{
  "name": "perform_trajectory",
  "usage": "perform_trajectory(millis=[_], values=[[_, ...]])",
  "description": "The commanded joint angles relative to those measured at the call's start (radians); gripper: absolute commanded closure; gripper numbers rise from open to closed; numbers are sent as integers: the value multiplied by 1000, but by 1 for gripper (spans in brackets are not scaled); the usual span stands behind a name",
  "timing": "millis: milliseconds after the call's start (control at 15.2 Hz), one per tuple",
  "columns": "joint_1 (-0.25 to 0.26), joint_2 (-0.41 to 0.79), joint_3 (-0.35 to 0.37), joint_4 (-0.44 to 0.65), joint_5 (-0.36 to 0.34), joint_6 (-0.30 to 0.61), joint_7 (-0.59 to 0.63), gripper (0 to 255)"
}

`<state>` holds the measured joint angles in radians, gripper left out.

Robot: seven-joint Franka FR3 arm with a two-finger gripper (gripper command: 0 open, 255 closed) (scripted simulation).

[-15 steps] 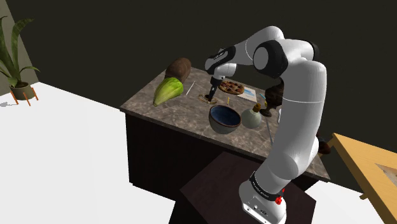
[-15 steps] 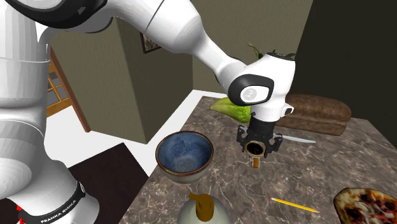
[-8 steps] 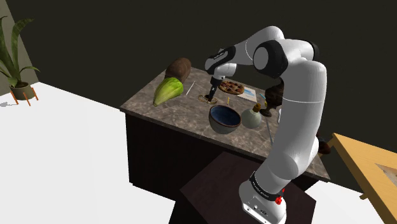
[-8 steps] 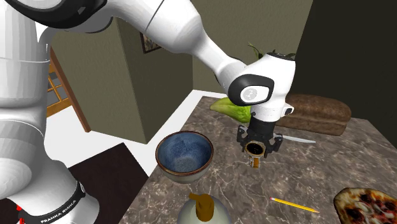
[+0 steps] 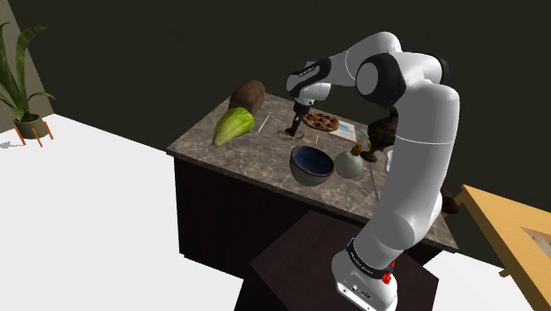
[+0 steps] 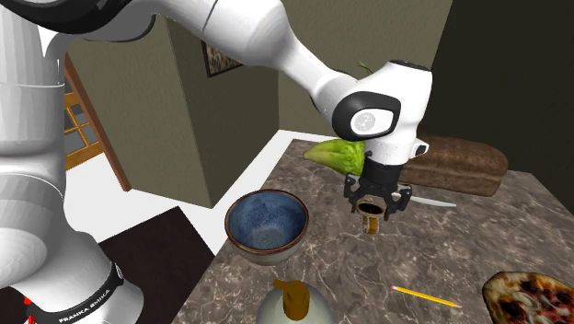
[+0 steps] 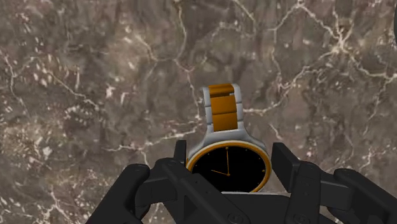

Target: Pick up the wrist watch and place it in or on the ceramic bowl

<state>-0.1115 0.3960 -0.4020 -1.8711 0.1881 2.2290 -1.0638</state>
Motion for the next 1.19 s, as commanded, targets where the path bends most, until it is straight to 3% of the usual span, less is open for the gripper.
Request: perform_trajectory(millis=[0,1122], values=[[3,-15,-4,8,-8,-22,5,255],[17,-114,-27,112,-63,-216,40,255]])
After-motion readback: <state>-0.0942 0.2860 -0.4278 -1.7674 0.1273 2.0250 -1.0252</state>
